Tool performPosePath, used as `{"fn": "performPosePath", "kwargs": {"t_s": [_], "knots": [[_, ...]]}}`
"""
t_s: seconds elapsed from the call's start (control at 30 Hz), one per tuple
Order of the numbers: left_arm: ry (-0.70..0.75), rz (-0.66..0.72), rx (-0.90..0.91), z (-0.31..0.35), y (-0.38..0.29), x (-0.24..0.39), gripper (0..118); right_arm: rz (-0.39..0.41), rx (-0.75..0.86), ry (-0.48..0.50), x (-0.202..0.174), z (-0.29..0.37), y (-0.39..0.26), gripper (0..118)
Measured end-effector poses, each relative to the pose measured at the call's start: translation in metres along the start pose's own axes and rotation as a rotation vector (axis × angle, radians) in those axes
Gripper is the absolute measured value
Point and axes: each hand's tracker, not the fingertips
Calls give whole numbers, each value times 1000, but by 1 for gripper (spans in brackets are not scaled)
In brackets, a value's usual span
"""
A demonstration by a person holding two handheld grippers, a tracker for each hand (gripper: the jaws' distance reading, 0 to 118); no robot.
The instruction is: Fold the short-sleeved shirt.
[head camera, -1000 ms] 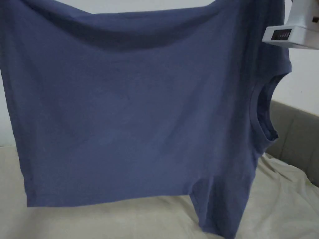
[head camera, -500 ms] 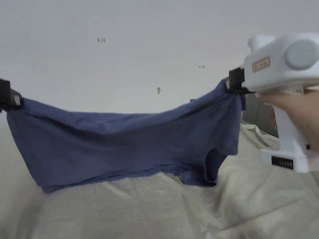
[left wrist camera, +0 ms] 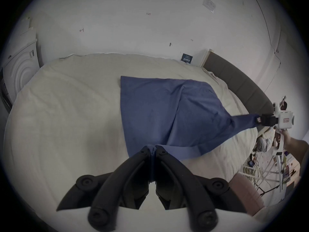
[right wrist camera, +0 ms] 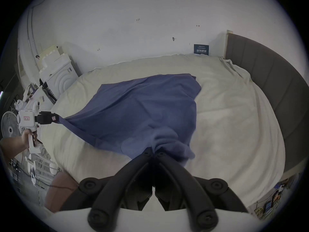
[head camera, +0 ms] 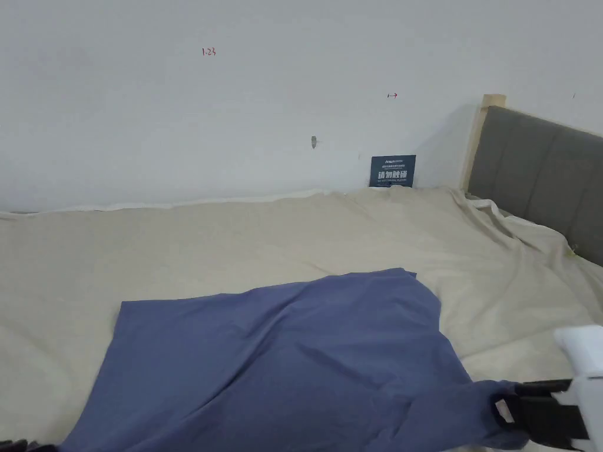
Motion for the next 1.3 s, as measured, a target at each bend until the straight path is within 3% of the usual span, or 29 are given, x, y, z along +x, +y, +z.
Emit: {"fn": "performPosePath", "kwargs": {"t_s": [0.1,0.3,0.5,0.63,0.77,0.83,0.87,0.9,0.93,0.97,1.0,1.07,1.17,1.3], "knots": [[-24,25,7,22,-23,-2,6,34,-11,-63,4,22,-25,0],[-22,28,-42,31,-62,4,6,-20,-60,-78,28,32,-77,0],[-11,-5,-136,18,-97,16,6,105,-226,-230,35,6,-127,0],[-11,-6,-165,11,-109,11,6,-42,-307,-270,56,-9,-139,0],[-2,0,-208,2,-118,5,7,10,-304,-286,58,-20,-140,0],[11,14,-229,-1,-124,4,16,12,-327,-279,55,-25,-141,3],[17,21,-241,-2,-126,5,38,5,-330,-275,55,-26,-141,17],[57,18,-262,-3,-129,5,81,-9,-331,-266,56,-24,-142,58],[129,-14,-260,-2,-132,6,102,-23,-315,-247,54,-22,-144,92],[148,-29,-253,-1,-136,6,109,-39,-280,-210,55,-18,-146,112],[132,-28,-230,3,-138,5,109,-57,-250,-192,56,-14,-147,116],[141,-10,-163,16,-137,3,109,-110,-176,-187,53,-4,-145,110],[141,64,-85,41,-135,4,109,-169,-124,-177,50,10,-141,111],[116,44,50,84,-136,20,106,-191,106,-28,18,58,-133,105]]}}
